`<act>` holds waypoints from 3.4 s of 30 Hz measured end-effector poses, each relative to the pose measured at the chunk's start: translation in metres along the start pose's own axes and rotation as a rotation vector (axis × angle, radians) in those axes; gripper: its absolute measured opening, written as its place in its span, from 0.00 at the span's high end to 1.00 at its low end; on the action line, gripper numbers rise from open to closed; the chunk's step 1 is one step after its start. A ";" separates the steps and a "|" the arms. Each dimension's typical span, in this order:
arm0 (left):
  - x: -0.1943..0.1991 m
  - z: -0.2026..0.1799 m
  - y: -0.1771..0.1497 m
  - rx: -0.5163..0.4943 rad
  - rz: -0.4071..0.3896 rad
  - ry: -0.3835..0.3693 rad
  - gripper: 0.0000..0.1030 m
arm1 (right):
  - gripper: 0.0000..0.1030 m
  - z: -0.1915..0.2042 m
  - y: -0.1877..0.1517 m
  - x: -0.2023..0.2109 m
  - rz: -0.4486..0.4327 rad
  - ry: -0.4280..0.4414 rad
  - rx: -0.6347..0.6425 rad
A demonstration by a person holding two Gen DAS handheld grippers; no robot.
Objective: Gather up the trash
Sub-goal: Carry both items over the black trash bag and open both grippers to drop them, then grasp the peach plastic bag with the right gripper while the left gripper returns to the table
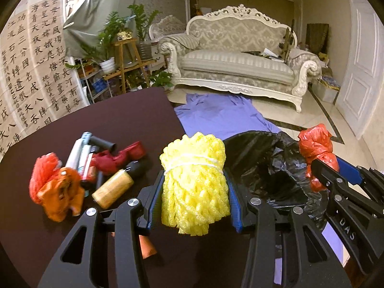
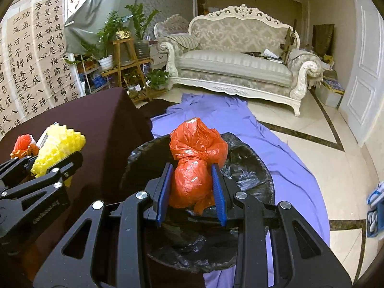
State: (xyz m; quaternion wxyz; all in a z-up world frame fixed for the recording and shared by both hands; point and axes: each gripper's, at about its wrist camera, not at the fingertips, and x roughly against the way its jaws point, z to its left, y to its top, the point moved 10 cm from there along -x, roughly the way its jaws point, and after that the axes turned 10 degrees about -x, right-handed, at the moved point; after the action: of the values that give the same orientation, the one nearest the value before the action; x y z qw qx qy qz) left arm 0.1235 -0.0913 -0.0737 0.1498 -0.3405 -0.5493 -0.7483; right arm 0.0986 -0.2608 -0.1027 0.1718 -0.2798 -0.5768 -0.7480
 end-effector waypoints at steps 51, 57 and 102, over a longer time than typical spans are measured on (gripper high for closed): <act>0.038 0.083 -0.042 0.083 0.039 0.161 0.24 | 0.51 0.061 -0.015 0.009 0.041 0.118 0.031; 0.050 0.121 -0.074 0.132 0.071 0.222 0.24 | 0.50 0.105 -0.026 0.019 0.054 0.183 0.087; 0.031 0.166 -0.089 0.167 0.079 0.237 0.24 | 0.74 0.189 -0.061 -0.010 0.222 0.251 0.219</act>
State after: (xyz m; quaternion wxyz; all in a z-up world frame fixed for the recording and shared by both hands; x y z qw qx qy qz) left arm 0.1049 0.0979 -0.0895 0.2707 -0.2572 -0.5742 -0.7286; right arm 0.1123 -0.0628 -0.1219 0.3532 -0.2261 -0.5944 -0.6861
